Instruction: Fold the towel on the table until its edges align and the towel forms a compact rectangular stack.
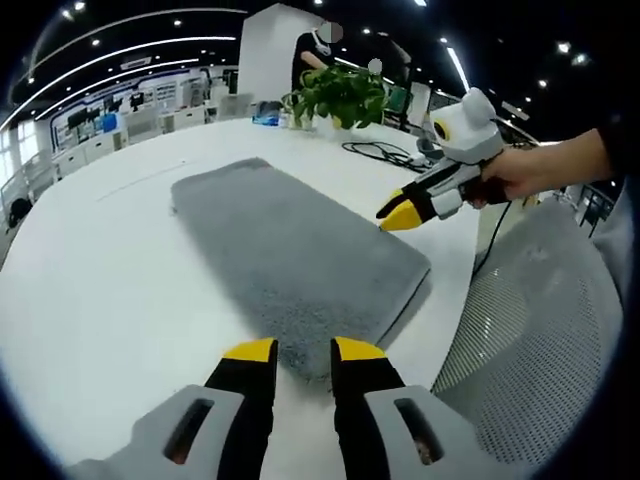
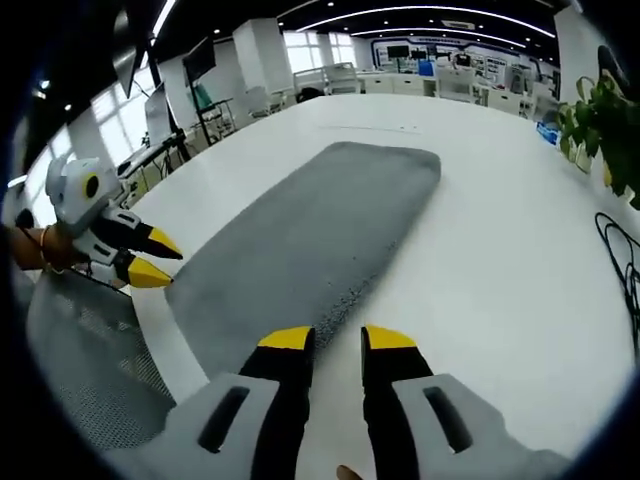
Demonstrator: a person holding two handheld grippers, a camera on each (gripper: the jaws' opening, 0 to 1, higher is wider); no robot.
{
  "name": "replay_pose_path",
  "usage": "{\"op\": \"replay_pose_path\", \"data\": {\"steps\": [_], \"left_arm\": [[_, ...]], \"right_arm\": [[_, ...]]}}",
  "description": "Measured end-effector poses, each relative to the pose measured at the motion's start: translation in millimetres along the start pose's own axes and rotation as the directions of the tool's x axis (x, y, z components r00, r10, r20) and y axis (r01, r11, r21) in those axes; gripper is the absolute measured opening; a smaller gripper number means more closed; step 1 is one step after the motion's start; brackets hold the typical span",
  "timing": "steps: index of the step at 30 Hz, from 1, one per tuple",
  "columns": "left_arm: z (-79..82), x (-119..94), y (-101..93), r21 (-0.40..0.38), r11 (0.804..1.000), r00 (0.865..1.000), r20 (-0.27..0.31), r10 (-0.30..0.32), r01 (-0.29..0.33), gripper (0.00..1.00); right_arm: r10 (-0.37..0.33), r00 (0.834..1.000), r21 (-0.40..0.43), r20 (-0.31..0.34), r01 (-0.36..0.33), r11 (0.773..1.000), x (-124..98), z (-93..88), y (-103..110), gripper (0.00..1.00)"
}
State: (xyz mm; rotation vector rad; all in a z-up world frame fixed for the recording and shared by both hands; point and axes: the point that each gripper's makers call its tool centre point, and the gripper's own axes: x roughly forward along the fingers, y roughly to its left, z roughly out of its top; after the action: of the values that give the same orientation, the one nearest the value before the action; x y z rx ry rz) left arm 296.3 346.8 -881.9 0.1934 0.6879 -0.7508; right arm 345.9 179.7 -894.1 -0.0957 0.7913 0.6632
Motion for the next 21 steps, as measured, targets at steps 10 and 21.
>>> {"op": "replay_pose_path", "data": {"steps": [10,21], "left_arm": [[-3.6,6.3,-30.6,0.253,0.962,0.994,-0.070,-0.083,0.098,0.23],[0.1,18.1,-49.0,0.442,0.874,0.977,-0.160,-0.143,0.201,0.25]], "right_arm": [[0.057,0.998,-0.152,-0.032,-0.061,0.987,-6.3,-9.2,24.8,0.19],[0.175,0.984,-0.338,-0.026,-0.173,0.925,-15.0,-2.5,61.1,0.20]]}}
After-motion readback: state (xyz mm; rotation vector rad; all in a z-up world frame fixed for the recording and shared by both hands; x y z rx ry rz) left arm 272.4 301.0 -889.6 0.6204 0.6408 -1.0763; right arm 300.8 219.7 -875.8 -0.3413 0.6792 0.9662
